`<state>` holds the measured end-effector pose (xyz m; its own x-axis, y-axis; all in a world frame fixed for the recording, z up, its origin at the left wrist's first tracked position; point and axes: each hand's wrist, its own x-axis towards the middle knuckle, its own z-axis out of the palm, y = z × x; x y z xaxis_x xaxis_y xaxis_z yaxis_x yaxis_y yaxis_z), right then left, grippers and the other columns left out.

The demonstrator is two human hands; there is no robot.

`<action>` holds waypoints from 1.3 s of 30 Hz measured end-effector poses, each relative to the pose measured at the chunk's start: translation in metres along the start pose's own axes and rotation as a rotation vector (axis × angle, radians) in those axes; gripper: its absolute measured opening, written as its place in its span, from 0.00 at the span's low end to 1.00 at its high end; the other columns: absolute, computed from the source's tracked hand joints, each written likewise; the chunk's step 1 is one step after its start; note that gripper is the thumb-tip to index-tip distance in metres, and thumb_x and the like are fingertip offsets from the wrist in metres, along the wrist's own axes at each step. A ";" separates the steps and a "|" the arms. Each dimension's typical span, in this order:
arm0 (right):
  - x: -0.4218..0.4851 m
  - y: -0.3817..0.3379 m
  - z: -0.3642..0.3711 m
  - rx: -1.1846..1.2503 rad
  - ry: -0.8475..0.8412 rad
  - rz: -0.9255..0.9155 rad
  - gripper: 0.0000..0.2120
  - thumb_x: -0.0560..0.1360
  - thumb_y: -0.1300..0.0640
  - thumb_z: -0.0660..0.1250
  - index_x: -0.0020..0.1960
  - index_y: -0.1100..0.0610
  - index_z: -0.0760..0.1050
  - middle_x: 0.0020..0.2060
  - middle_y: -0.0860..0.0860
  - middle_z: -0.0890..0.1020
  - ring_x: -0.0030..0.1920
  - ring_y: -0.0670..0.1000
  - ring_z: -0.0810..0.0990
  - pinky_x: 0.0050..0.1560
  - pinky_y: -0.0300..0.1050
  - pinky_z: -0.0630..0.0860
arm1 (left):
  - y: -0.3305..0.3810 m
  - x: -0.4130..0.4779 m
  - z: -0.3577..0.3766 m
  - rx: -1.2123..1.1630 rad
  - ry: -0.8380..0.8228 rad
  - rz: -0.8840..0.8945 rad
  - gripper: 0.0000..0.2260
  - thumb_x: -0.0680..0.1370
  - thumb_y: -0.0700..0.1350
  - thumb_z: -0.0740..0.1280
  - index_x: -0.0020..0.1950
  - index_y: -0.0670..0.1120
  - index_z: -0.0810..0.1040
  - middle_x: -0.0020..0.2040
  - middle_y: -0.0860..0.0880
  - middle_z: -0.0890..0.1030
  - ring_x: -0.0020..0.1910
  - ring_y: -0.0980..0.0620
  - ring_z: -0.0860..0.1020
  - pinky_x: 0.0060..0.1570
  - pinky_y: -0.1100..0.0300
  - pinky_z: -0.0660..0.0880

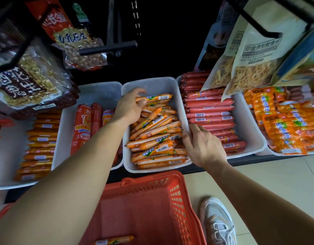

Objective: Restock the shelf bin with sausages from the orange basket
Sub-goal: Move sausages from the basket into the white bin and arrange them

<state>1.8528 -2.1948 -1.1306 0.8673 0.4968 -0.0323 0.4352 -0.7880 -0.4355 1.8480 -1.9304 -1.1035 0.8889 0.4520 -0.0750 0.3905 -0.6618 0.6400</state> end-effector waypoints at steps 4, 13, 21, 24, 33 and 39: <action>0.000 -0.002 -0.001 -0.008 0.001 -0.002 0.17 0.81 0.41 0.52 0.57 0.52 0.71 0.47 0.53 0.81 0.43 0.60 0.81 0.39 0.52 0.74 | 0.008 -0.007 0.000 0.139 -0.076 0.051 0.17 0.82 0.44 0.64 0.71 0.53 0.73 0.71 0.50 0.73 0.67 0.48 0.73 0.64 0.55 0.72; -0.004 -0.048 -0.057 -0.488 -0.217 0.014 0.28 0.81 0.37 0.50 0.69 0.56 0.68 0.63 0.57 0.75 0.62 0.60 0.75 0.56 0.57 0.72 | 0.007 -0.143 -0.075 0.150 -0.118 -0.063 0.12 0.79 0.48 0.67 0.62 0.55 0.78 0.58 0.53 0.81 0.53 0.50 0.81 0.50 0.57 0.76; -0.048 -0.160 -0.161 -0.605 -0.399 -0.397 0.28 0.80 0.37 0.56 0.73 0.54 0.66 0.70 0.56 0.70 0.64 0.60 0.75 0.49 0.54 0.75 | 0.001 -0.281 -0.153 0.182 -0.132 -0.208 0.09 0.77 0.49 0.68 0.57 0.54 0.80 0.54 0.52 0.82 0.54 0.52 0.80 0.56 0.54 0.77; -0.078 -0.182 -0.171 -0.666 -0.467 -0.520 0.26 0.79 0.38 0.58 0.71 0.54 0.70 0.67 0.55 0.72 0.63 0.59 0.76 0.53 0.53 0.77 | -0.004 -0.322 -0.161 0.187 -0.146 -0.250 0.11 0.77 0.50 0.68 0.58 0.52 0.80 0.53 0.52 0.82 0.53 0.52 0.80 0.56 0.57 0.76; -0.177 -0.186 -0.037 -0.476 -0.759 -0.491 0.30 0.75 0.40 0.66 0.71 0.56 0.68 0.65 0.59 0.73 0.66 0.60 0.75 0.64 0.51 0.73 | -0.071 -0.412 -0.106 0.287 -0.472 -0.354 0.21 0.77 0.51 0.70 0.66 0.43 0.77 0.63 0.43 0.79 0.62 0.44 0.77 0.61 0.57 0.71; -0.222 -0.164 0.096 -0.417 -0.990 -0.331 0.47 0.69 0.36 0.73 0.79 0.53 0.56 0.77 0.57 0.59 0.75 0.62 0.62 0.72 0.57 0.66 | -0.147 -0.423 -0.055 0.355 -0.571 -0.316 0.39 0.68 0.68 0.62 0.70 0.44 0.71 0.62 0.39 0.78 0.63 0.38 0.76 0.63 0.48 0.72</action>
<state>1.5655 -2.1407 -1.1385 0.2009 0.6275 -0.7523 0.8162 -0.5319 -0.2257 1.4017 -1.9910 -1.1237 0.6695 0.3361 -0.6625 0.6164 -0.7490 0.2430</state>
